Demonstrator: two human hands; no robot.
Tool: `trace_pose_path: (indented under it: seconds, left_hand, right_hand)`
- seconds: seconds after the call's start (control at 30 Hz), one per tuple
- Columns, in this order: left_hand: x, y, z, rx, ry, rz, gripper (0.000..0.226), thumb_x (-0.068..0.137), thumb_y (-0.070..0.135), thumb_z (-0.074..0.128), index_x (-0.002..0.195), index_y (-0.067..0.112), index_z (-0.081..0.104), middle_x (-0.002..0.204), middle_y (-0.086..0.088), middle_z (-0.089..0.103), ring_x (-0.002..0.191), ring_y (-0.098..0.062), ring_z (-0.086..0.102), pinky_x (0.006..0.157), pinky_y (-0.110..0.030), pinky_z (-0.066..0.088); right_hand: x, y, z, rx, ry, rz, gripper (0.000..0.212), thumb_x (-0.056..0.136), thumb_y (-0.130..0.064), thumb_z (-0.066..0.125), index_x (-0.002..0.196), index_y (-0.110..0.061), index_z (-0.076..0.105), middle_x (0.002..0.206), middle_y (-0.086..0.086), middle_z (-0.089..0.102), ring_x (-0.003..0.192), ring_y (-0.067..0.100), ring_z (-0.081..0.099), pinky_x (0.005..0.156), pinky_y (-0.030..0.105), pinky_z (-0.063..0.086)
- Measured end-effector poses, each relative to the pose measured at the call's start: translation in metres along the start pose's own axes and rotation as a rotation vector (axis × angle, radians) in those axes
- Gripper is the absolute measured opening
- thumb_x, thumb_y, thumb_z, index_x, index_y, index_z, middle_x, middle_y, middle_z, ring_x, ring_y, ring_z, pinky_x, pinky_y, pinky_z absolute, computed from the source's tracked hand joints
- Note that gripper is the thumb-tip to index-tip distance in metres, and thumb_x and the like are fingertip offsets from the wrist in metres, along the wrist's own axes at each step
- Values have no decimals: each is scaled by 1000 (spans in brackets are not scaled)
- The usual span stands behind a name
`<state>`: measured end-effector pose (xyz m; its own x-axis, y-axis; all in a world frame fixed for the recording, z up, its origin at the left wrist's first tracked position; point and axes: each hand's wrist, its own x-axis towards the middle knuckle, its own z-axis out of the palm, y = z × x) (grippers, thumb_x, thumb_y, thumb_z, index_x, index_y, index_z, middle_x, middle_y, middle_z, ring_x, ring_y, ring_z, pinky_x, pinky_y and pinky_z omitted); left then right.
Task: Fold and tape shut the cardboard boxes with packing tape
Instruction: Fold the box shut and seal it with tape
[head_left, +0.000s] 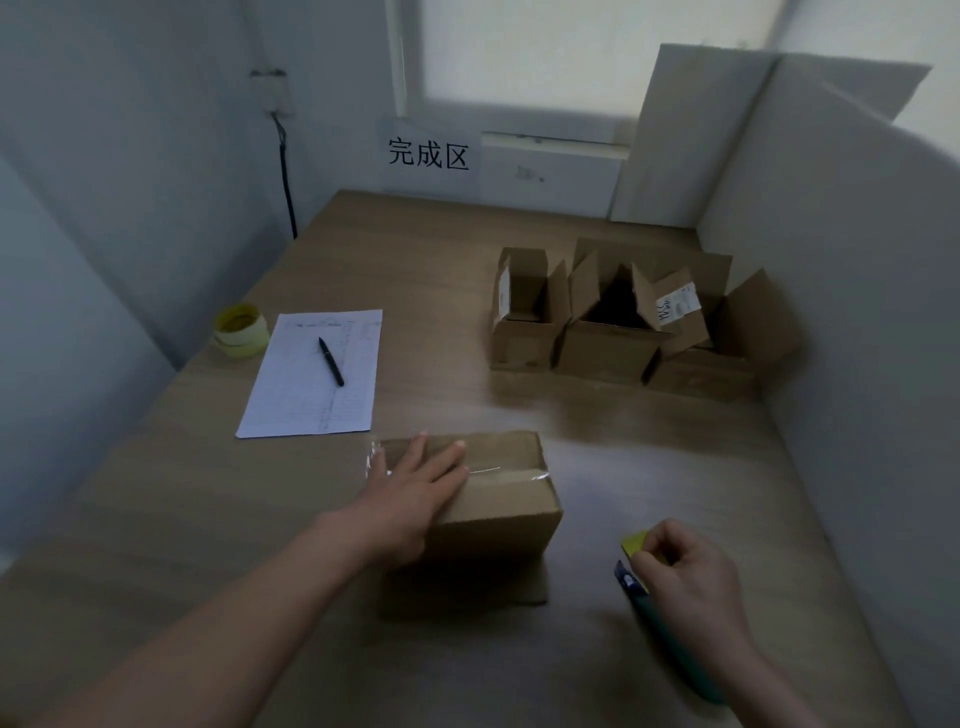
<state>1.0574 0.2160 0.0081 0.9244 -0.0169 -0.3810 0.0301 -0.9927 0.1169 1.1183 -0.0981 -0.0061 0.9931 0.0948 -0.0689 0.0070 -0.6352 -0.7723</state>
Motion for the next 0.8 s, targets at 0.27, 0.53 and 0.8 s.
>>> trace_pose_path:
  seconds: [0.27,0.53,0.8]
  left_hand:
    - [12,67,10,-139,201,-237,89,63,87,38,139,48,14,158,7,-5,146,-37,-14,103,-73,5]
    - [31,91,11,-149,279,-171,45,81,54,49,118,29,44,158,2,10,148,-34,-1,106,-70,9]
    - [20,74,-6,-285,354,230,60,77,5,62,134,20,51,157,-1,28,146,-22,17,118,-29,12]
  right_hand:
    - [0,-4,-2,6,-75,-12,19,71,-8,73,62,-16,58,61,3,64,62,23,61,59,39,50]
    - [1,-11,0,-2,-98,-24,20,68,-8,74,60,-17,58,56,2,59,57,18,54,53,34,43]
    - [6,-30,1,-37,-308,-80,17,74,-14,72,66,-24,61,66,-1,62,68,18,59,63,43,52]
